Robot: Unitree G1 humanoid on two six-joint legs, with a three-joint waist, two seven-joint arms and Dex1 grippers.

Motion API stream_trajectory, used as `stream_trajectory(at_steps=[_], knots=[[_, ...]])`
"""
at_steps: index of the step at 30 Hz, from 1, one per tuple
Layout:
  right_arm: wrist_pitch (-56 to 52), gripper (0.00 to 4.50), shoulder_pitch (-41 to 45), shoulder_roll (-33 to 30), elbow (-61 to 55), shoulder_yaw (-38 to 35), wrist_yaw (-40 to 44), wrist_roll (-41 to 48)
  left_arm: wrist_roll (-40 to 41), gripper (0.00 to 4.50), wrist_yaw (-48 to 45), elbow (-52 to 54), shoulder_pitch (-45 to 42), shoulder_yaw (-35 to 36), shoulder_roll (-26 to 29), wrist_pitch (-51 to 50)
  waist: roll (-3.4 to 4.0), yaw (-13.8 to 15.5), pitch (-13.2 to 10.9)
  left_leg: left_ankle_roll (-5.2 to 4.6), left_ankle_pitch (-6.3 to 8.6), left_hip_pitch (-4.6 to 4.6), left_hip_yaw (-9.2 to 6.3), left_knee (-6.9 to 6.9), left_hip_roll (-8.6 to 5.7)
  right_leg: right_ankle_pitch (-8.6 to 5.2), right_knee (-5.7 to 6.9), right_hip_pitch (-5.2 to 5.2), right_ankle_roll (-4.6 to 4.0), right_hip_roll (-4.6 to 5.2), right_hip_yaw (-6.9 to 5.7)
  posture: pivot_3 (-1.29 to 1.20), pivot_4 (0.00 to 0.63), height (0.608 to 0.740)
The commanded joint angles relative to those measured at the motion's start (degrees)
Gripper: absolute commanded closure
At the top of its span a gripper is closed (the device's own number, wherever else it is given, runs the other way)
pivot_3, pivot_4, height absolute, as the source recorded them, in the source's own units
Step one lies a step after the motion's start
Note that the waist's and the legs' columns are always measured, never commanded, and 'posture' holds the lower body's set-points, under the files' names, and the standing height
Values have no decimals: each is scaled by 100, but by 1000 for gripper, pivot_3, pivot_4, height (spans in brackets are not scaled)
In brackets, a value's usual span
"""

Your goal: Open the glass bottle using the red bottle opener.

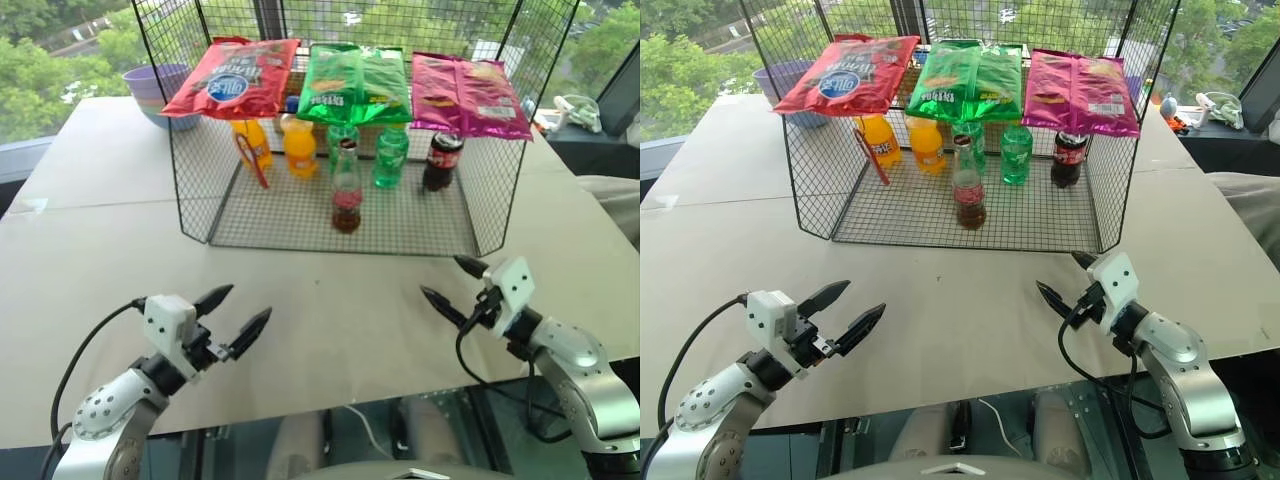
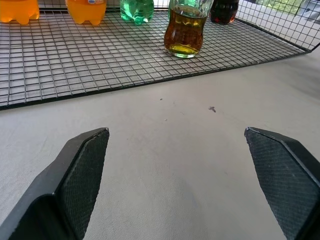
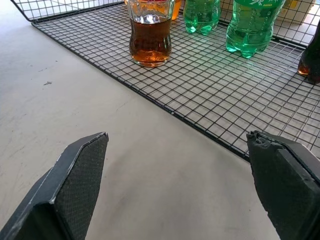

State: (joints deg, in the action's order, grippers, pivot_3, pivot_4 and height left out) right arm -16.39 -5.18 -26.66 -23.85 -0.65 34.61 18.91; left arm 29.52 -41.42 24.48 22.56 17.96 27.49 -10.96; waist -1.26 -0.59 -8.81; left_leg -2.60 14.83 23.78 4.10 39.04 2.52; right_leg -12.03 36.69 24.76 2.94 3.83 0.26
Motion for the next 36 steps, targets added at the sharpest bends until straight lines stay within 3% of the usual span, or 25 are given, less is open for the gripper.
stream_trajectory(at_steps=[1, 11, 17, 26, 36], knots=[[152, 28, 14, 14, -226, -60, 3, 22, 192, 0, 67, 61, -236, 161, 53, -36, 0, 2, 0, 0, 0, 0, 0, 0, 0, 0, 0, 0, 0, 0, 0, 0, 150, 740], [850, 28, 39, 220, -403, -48, 411, 364, 608, 0, 540, -70, -1322, 221, 139, -805, 0, 11, -2, 0, 0, 2, -4, 0, -16, 1, 0, -6, -1, -4, -5, 0, 150, 740], [1030, 28, 358, 366, -1158, 0, 567, 916, 973, 0, 1073, -544, -2686, 136, 110, -1502, -3, 32, -5, 0, -2, -2, -13, 11, -16, 1, 9, -13, 4, -13, -10, 0, 150, 740], [861, 28, 429, 193, -1582, 61, 492, 1042, 365, 0, 1606, -1675, -4080, -124, 48, -1537, -17, 39, -9, 1, -2, -1, -6, 11, -22, 3, 7, -19, -1, -16, -10, 0, 150, 740], [954, 28, 293, 237, -1551, 114, 317, 748, -547, 0, 1541, -3309, -5518, -511, -104, -610, -22, 90, -12, 1, -3, 0, 5, 13, -26, 3, 7, -23, 0, -16, -13, 0, 150, 740]])
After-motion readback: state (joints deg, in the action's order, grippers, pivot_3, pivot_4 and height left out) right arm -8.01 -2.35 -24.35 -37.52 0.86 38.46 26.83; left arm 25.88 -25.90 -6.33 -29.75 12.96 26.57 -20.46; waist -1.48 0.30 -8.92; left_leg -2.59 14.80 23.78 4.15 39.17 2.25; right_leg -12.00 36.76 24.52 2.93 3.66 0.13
